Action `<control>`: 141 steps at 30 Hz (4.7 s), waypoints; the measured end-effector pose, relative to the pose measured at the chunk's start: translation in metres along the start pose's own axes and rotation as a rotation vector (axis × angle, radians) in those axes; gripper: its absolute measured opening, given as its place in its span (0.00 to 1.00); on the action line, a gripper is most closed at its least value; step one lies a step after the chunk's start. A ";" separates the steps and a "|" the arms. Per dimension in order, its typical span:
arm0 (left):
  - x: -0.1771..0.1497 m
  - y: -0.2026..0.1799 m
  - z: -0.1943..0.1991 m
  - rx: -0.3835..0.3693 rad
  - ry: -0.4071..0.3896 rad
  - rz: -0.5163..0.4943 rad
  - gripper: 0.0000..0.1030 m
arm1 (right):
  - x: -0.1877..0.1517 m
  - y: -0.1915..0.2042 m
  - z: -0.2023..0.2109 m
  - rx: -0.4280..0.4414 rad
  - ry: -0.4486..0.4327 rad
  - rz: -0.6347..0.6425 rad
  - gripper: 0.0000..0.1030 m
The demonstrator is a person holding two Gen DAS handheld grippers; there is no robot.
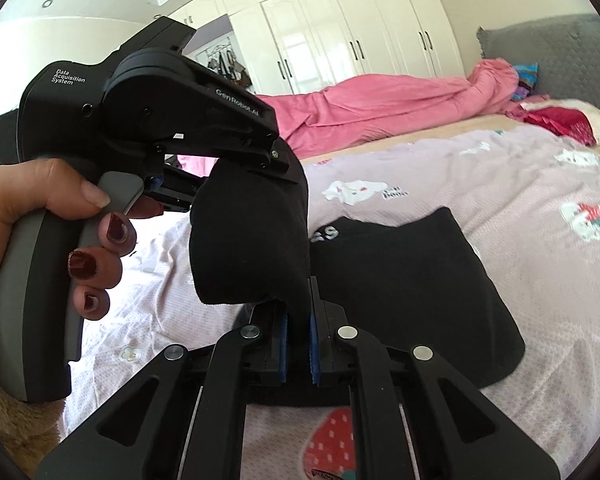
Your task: Fold small clothes
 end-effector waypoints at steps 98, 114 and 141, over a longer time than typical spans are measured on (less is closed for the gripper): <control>-0.090 0.025 -0.044 0.020 0.124 -0.011 0.69 | 0.013 -0.140 -0.058 0.021 0.369 -0.195 0.38; -0.091 0.022 -0.010 0.027 0.032 -0.037 0.77 | 0.037 -0.118 0.002 -0.132 0.210 -0.075 0.90; -0.153 0.039 0.072 0.086 -0.122 -0.037 0.91 | -0.015 -0.070 0.075 -0.228 0.168 -0.002 0.96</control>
Point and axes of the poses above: each gripper's, at about its wrist camera, not at the fingertips, and z roughly against the way its jaws point, y to its left, x to its top, the point moved 4 cm from there along -z, roughly the way its jaws point
